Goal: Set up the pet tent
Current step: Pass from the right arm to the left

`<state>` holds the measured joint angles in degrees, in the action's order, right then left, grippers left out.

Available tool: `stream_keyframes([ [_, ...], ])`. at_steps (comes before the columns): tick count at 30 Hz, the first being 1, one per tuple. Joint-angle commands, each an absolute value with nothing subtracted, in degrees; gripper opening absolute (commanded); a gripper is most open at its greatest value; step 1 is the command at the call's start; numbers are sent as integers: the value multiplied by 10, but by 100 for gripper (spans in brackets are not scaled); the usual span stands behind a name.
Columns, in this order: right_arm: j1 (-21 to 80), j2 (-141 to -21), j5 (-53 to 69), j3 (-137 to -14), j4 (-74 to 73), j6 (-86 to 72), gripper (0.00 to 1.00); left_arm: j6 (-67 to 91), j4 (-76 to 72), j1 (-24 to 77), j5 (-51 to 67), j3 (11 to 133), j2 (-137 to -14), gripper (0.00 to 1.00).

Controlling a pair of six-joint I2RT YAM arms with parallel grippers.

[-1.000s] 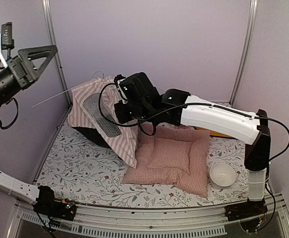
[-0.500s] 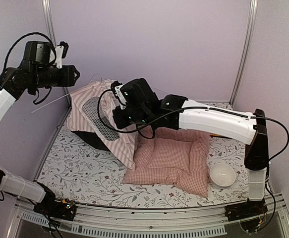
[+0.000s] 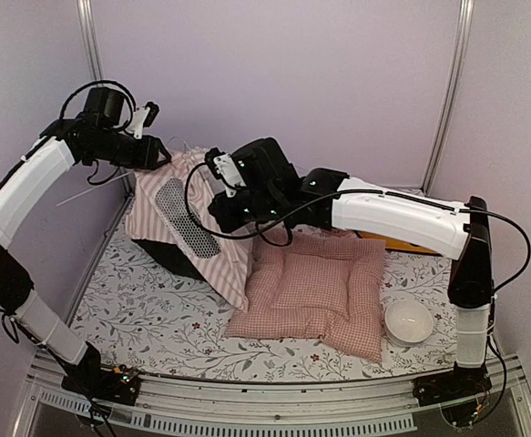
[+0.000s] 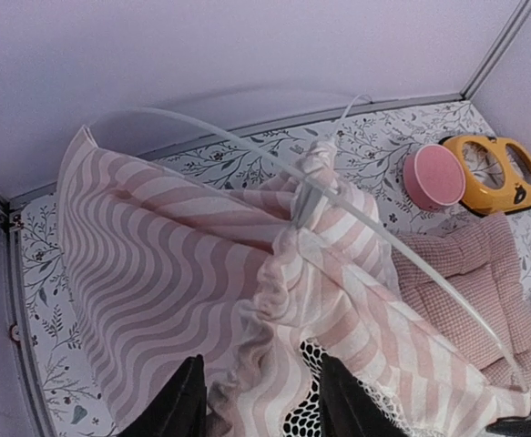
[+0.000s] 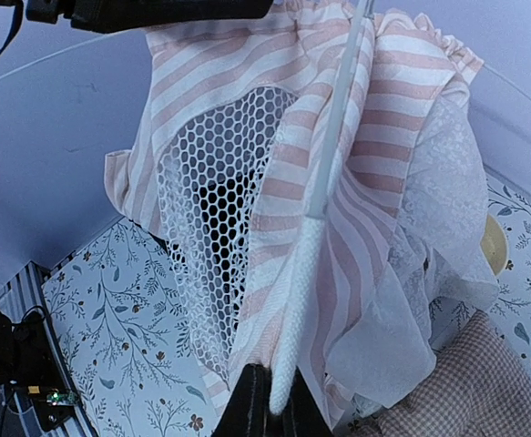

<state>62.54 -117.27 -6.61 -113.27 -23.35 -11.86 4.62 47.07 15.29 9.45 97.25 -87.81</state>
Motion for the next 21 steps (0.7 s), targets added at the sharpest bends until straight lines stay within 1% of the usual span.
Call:
stream_keyframes([
  [1, 618, -1154, -31, -1128, -209, -84, 9, 37, 481, 150, 123, 983, -887, 35],
  [2, 616, -1153, -31, -1127, -209, -83, 9, 36, 482, 151, 120, 980, -886, 30],
  [4, 611, -1150, -33, -1125, -209, -82, 10, 33, 488, 157, 90, 974, -884, 27],
  [6, 607, -1148, -33, -1123, -209, -79, 10, 30, 500, 165, 48, 962, -880, 27],
  [9, 603, -1147, -31, -1121, -210, -76, 11, 27, 498, 168, 36, 930, -865, 33],
  [10, 603, -1147, -31, -1121, -210, -75, 11, 26, 498, 168, 30, 921, -860, 33],
  [19, 598, -1142, -36, -1116, -214, -70, 13, 28, 504, 182, -21, 883, -841, 32],
  [21, 597, -1141, -38, -1115, -215, -68, 14, 29, 502, 184, -22, 872, -837, 27],
])
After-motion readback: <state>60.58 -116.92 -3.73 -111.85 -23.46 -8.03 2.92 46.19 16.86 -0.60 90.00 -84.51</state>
